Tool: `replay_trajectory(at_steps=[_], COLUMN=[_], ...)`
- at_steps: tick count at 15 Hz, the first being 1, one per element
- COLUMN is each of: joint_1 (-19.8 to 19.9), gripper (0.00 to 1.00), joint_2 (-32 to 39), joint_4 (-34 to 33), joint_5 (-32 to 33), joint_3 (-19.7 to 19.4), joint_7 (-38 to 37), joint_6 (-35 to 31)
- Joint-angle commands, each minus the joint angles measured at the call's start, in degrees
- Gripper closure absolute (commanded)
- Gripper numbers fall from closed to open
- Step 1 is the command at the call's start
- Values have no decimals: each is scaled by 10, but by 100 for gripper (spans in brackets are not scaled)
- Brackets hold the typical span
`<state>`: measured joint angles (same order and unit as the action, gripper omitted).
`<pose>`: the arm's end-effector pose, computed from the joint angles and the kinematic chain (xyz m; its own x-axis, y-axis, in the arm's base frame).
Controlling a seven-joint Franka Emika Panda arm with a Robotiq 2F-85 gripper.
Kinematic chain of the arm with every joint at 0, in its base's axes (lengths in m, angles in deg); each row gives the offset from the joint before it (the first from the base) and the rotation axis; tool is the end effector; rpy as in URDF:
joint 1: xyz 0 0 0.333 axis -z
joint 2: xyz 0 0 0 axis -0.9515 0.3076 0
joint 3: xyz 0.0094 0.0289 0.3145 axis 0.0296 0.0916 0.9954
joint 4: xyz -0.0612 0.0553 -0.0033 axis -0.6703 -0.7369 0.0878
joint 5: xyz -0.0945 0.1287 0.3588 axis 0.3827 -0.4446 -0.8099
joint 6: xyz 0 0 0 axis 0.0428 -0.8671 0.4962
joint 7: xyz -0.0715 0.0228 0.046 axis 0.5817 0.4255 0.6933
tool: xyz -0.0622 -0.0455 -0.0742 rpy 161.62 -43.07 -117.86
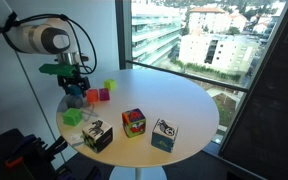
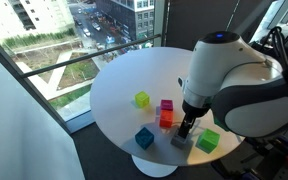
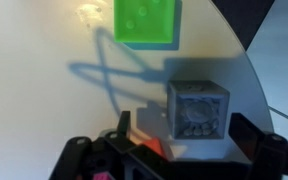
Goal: Put the pink block on the table then place the grey block on top of the pink block and orange block
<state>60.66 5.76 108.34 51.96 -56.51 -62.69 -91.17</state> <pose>0.4406 0.1696 0.2111 0.9225 0.3813 -0.0605 0.3815 -0.9243 -0.0087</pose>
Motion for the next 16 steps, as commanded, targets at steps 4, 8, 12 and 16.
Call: replay_trajectory(at_steps=[4, 8, 12, 16], joint_1=[-10, -15, -18, -20], gripper=[0, 0, 0, 0], joint_2=[-7, 4, 16, 28], joint_4=[20, 15, 11, 10], joint_5=[8, 17, 35, 48], joint_3=[8, 6, 2, -1], joint_7=[-10, -11, -16, -19], joint_6=[-22, -33, -44, -58])
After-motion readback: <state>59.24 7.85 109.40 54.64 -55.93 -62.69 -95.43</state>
